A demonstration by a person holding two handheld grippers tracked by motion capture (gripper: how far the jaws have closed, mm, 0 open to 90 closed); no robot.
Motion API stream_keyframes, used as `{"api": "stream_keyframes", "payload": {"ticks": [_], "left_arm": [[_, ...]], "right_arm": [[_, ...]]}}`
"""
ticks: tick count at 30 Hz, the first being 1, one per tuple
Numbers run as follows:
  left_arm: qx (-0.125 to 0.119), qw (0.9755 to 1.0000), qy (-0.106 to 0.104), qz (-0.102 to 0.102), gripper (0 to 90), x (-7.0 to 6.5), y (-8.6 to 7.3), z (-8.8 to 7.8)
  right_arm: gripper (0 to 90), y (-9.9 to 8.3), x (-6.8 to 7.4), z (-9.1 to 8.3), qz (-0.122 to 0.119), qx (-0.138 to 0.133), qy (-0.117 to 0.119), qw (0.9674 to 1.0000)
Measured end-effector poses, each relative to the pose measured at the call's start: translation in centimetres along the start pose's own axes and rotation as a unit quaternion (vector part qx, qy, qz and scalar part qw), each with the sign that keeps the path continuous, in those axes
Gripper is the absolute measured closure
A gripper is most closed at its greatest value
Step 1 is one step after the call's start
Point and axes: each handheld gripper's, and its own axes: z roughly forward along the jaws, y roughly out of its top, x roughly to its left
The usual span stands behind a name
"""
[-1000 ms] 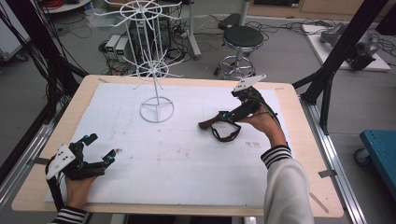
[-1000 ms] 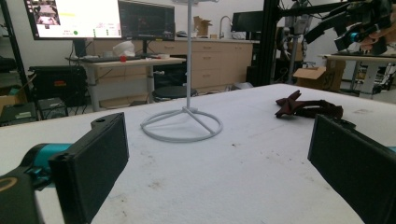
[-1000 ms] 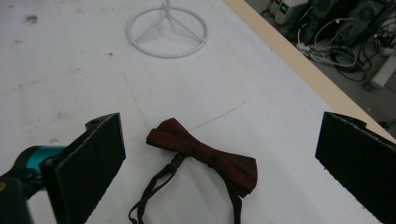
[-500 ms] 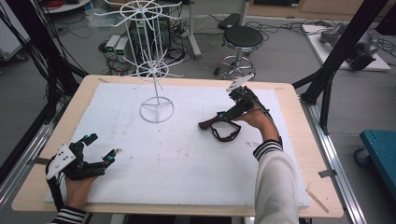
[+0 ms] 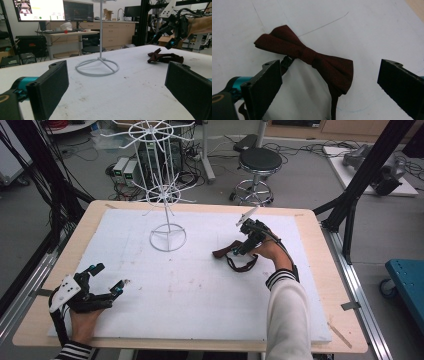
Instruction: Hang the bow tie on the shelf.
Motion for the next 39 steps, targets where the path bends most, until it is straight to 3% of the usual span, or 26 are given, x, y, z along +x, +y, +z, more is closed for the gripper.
{"api": "stream_keyframes", "payload": {"ticks": [7,9,13,20,24,30,32,33,34,39], "left_arm": [[0.0,1.0,0.0,0.0,5.5,0.0,0.0,0.0],[0.0,1.0,0.0,0.0,5.5,0.0,0.0,0.0],[0.0,1.0,0.0,0.0,5.5,0.0,0.0,0.0],[0.0,1.0,0.0,0.0,5.5,0.0,0.0,0.0],[0.0,1.0,0.0,0.0,5.5,0.0,0.0,0.0],[0.0,1.0,0.0,0.0,5.5,0.0,0.0,0.0],[0.0,1.0,0.0,0.0,5.5,0.0,0.0,0.0],[0.0,1.0,0.0,0.0,5.5,0.0,0.0,0.0],[0.0,1.0,0.0,0.0,5.5,0.0,0.0,0.0],[0.0,1.0,0.0,0.0,5.5,0.0,0.0,0.0]], "right_arm": [[6.9,-0.3,-0.2,0.7,-0.01,0.025,-0.001,0.9996],[18.1,-0.3,-0.1,0.9,-0.02,0.038,0.008,0.9991],[19.2,-0.4,-0.2,1.1,-0.027,0.047,0.006,0.9985],[30.2,-0.5,-0.3,1.3,-0.043,0.063,-0.003,0.9971],[35.1,-0.4,-0.4,1.5,-0.04,0.062,-0.009,0.9972],[49.7,-0.3,-0.3,2.2,-0.048,0.07,-0.027,0.996],[60.9,-0.2,-0.3,2.4,-0.043,0.072,-0.024,0.9962],[75.8,-0.1,-0.2,2.5,-0.053,0.079,-0.029,0.995],[82.0,-0.1,-0.1,2.5,-0.06,0.077,-0.028,0.9948],[85.1,0.1,0.2,2.5,-0.064,0.073,-0.015,0.9952]]}}
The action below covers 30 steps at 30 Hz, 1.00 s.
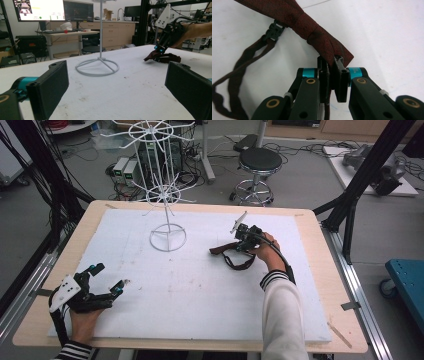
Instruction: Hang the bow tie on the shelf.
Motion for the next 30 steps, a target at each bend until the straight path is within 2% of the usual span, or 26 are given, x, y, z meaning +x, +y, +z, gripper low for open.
{"api": "stream_keyframes", "payload": {"ticks": [7,16,17,19,25,30], "left_arm": [[0.0,1.0,0.0,-0.001,5.5,0.0,0.0,0.0],[0.001,1.0,0.001,-0.001,5.5,0.0,0.0,0.0],[0.002,1.0,0.0,-0.001,5.5,0.0,0.0,0.0],[0.002,1.0,0.0,-0.001,5.5,0.0,0.0,0.0],[0.008,0.9999,-0.006,-0.002,5.5,0.1,0.1,0.2],[0.014,0.9998,-0.013,-0.006,5.5,0.2,0.1,0.3]], "right_arm": [[85.1,0.0,0.1,-0.5,0.005,-0.008,0.007,0.9999],[85.0,0.2,0.8,-2.1,-0.002,-0.029,0.018,0.9994],[85.0,0.2,0.9,-2.8,0.005,-0.044,0.022,0.9988],[85.0,0.2,1.0,-3.2,0.004,-0.047,0.021,0.9987],[85.1,0.2,1.9,-6.2,0.001,-0.086,0.02,0.9961],[85.1,0.0,2.7,-8.6,-0.002,-0.108,0.009,0.9941]]}}
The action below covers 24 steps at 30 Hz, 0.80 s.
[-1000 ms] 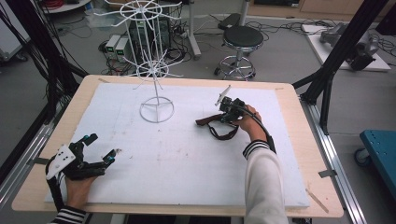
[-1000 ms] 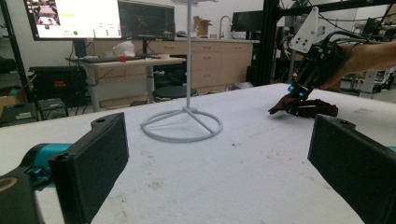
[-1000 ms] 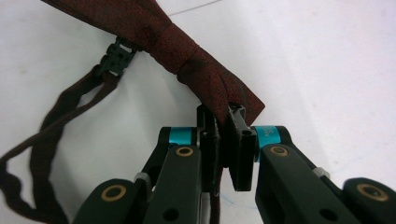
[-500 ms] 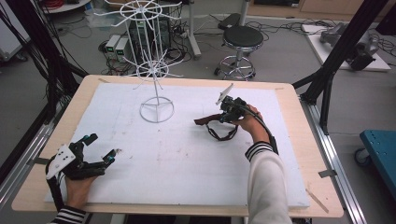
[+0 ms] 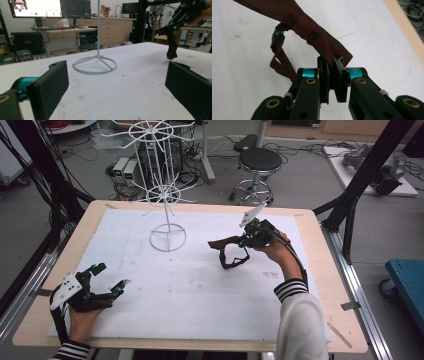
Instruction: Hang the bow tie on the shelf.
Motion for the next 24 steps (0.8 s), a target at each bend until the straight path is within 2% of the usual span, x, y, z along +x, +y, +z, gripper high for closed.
{"api": "stream_keyframes", "payload": {"ticks": [2,3,4,6,7,8,10,16,17,18,21,24], "left_arm": [[0.004,1.0,-0.005,-0.003,5.5,0.0,0.1,0.1],[0.004,1.0,-0.005,-0.003,5.5,0.0,0.1,0.1],[0.014,0.9998,-0.012,0.0,5.5,0.0,0.4,0.3],[0.014,0.9998,-0.015,-0.001,5.5,0.0,0.6,0.3],[0.015,0.9997,-0.018,-0.002,5.5,0.0,0.9,0.4],[0.016,0.9996,-0.022,-0.004,5.5,0.0,1.2,0.5],[0.021,0.9994,-0.029,0.0,5.5,0.0,1.9,0.7],[0.036,0.9978,-0.052,0.017,5.5,-0.3,4.2,1.3],[0.038,0.9974,-0.059,0.019,5.5,-0.3,4.5,1.5],[0.039,0.9969,-0.064,0.023,5.5,-0.4,4.9,1.6],[0.044,0.9953,-0.079,0.035,5.5,-0.8,5.9,2.1],[0.047,0.9938,-0.092,0.042,5.5,-1.1,6.8,2.6]], "right_arm": [[85.0,0.3,0.5,-0.8,-0.005,-0.009,-0.001,0.9999],[85.0,0.4,0.7,-1.1,-0.001,-0.012,0.001,0.9999],[85.0,0.5,1.0,-1.6,-0.001,-0.022,0.001,0.9998],[85.1,0.7,1.2,-2.0,0.005,-0.029,0.003,0.9996],[85.1,0.9,1.7,-2.7,0.016,-0.043,0.008,0.9989],[85.1,0.9,1.7,-2.7,0.016,-0.043,0.008,0.9989],[85.1,1.2,2.3,-3.6,0.036,-0.062,0.018,0.9973],[84.9,1.5,3.5,-4.7,0.056,-0.076,0.036,0.9949],[84.9,1.5,3.9,-5.0,0.065,-0.09,0.044,0.9928],[84.9,1.4,4.1,-5.2,0.075,-0.094,0.051,0.9914],[84.9,1.3,4.5,-5.3,0.079,-0.103,0.057,0.9899],[84.9,1.1,5.0,-5.5,0.094,-0.117,0.07,0.9862]]}}
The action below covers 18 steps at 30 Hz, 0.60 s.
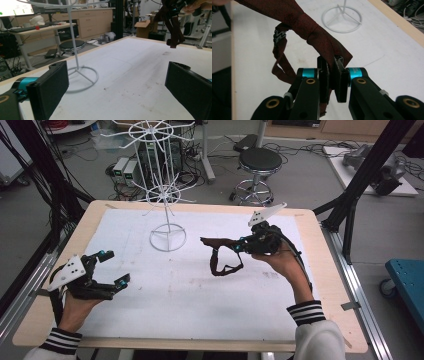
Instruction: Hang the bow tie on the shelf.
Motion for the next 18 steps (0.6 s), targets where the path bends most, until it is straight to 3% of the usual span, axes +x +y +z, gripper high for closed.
{"api": "stream_keyframes", "payload": {"ticks": [10,18], "left_arm": [[-0.002,0.9992,-0.039,0.01,5.5,-0.6,2.6,1.6],[0.011,0.9965,-0.079,0.025,5.5,-1.6,4.4,3.5]], "right_arm": [[84.7,-0.6,2.1,0.6,0.023,-0.025,0.033,0.9989],[84.5,-0.4,3.2,1.8,0.038,-0.035,0.055,0.9972]]}}
